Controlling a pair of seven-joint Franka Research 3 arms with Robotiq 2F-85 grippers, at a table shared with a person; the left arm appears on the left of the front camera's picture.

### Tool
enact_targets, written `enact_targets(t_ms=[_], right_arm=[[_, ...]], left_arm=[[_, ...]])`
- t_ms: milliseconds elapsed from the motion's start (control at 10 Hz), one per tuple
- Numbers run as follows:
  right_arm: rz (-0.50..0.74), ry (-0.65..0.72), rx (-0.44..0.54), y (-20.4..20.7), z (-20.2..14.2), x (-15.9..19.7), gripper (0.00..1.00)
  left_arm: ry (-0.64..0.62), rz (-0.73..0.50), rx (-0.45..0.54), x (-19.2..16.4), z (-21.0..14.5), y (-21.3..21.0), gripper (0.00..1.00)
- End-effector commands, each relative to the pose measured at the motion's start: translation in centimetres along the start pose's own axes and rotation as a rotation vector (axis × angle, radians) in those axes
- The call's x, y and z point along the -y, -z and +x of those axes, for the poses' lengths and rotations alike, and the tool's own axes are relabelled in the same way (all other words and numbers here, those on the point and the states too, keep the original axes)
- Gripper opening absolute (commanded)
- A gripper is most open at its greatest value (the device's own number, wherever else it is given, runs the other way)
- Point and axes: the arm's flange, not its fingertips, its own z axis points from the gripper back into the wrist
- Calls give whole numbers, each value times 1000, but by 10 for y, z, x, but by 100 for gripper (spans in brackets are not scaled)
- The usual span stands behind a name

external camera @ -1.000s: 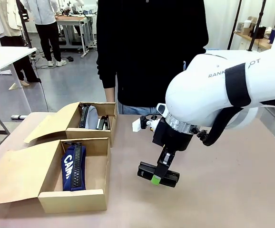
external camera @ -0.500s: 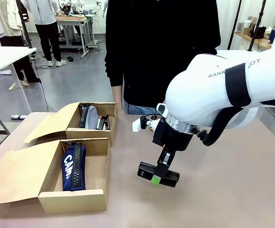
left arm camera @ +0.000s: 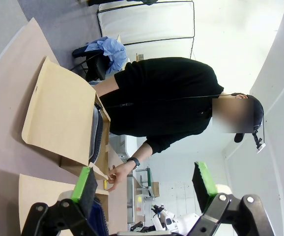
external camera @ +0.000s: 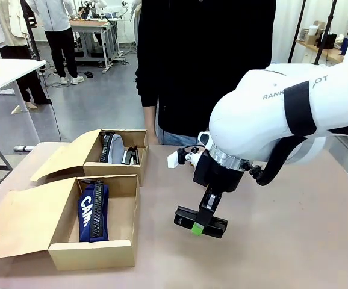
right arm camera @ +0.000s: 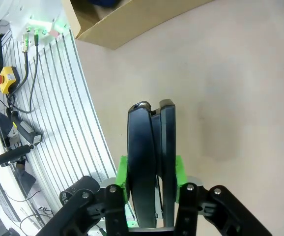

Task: Place items inside the box.
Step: Pick up a Pencil pouch or Stapler and place it inside the Mailer Box closest to the robot.

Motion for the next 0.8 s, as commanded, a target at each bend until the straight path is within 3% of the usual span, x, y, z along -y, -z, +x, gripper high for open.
enact_targets(t_ms=[0,100,300,500,700], right_arm=[[53,-33,137,-1,45,-14,42],[85,18,156,-2,66,-31,42],[96,380,208,6,125,-70,42],[-20,568,189,29,177,-97,42],[-276,722,212,39,199,-97,42]], left_arm=[[6,-21,5,1,-2,0,100],[6,-21,5,1,-2,0,100],[6,-21,5,1,-2,0,100],[6,-21,5,1,-2,0,100],[6,-21,5,1,-2,0,100]])
